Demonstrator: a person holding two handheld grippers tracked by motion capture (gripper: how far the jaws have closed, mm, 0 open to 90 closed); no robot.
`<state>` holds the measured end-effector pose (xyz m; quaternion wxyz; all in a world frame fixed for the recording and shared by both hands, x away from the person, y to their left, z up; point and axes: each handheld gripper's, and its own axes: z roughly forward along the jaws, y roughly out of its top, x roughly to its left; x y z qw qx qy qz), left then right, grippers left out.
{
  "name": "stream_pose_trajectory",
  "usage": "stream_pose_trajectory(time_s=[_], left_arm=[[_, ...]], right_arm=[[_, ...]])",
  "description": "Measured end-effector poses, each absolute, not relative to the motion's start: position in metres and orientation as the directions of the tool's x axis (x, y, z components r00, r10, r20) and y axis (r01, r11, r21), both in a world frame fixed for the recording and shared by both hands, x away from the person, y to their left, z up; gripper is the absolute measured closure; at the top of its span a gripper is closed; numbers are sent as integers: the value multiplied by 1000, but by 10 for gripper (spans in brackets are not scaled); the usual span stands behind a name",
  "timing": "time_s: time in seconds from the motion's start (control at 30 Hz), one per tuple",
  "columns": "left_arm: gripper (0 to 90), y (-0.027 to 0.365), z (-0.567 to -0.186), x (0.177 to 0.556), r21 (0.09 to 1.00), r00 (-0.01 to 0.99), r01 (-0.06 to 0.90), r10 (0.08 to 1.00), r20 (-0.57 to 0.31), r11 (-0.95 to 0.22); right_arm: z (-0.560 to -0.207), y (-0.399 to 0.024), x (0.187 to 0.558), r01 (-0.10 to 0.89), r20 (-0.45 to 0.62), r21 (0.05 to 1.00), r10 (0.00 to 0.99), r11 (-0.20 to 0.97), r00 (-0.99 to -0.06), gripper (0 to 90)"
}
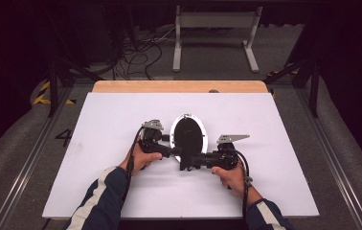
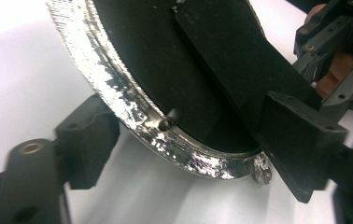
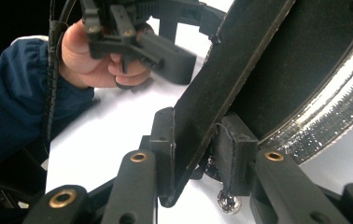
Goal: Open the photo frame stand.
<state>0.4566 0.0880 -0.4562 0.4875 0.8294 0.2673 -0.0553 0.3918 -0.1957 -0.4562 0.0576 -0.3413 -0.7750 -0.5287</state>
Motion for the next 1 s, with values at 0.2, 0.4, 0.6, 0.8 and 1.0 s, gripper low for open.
stream_pose_trajectory(time_s=[0.2, 0.4, 0.6, 0.8, 1.0], left_arm=[[410, 96, -451, 456, 803, 857, 475, 397, -329, -359], [620, 106, -450, 451, 846, 866, 454, 360, -346, -279], [677, 102, -447, 441, 872, 900, 392, 317, -298, -292], [678, 97, -438, 434, 889, 923, 310, 330, -197, -338], [671, 93, -433, 430, 900, 918, 252, 382, -107, -355]], right_arm=[[-454, -196, 389, 576, 427, 784, 474, 231, -770, 718], [-453, -195, 388, 561, 382, 784, 507, 265, -773, 718], [-454, -194, 387, 555, 352, 781, 533, 285, -769, 736], [-455, -195, 387, 556, 350, 783, 541, 279, -764, 742], [-452, -195, 386, 547, 340, 793, 551, 266, -762, 744]])
